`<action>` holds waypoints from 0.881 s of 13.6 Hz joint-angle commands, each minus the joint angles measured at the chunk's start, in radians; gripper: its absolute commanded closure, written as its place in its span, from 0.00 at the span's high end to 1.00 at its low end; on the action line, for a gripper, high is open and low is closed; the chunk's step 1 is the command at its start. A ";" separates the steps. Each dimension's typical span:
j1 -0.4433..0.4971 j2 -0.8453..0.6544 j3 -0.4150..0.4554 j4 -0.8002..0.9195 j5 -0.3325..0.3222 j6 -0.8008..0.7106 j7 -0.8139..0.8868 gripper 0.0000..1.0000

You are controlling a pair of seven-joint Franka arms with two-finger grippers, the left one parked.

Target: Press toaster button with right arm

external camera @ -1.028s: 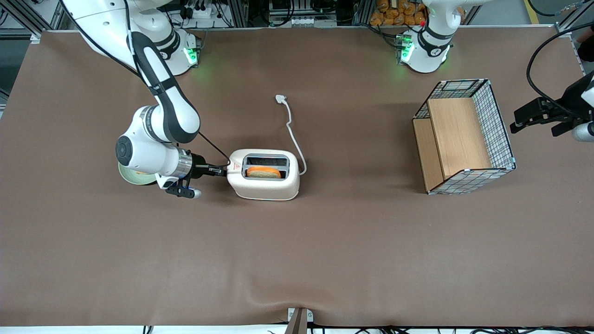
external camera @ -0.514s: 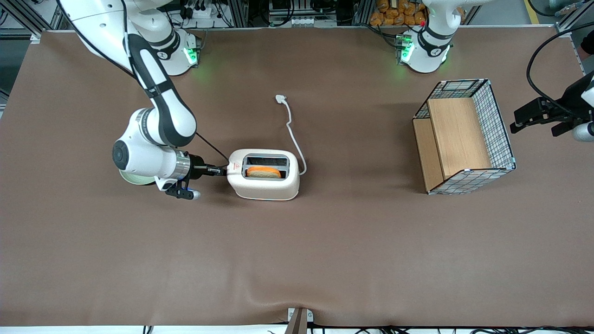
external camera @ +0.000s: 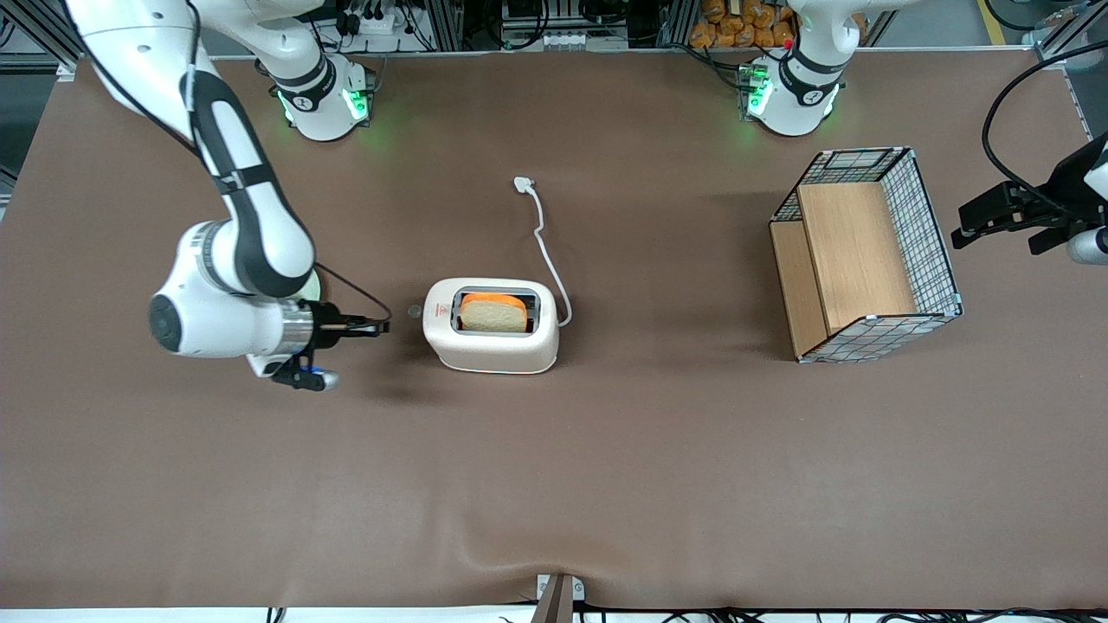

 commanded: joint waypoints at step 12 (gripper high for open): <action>-0.117 -0.029 0.011 0.337 -0.320 -0.324 -0.015 1.00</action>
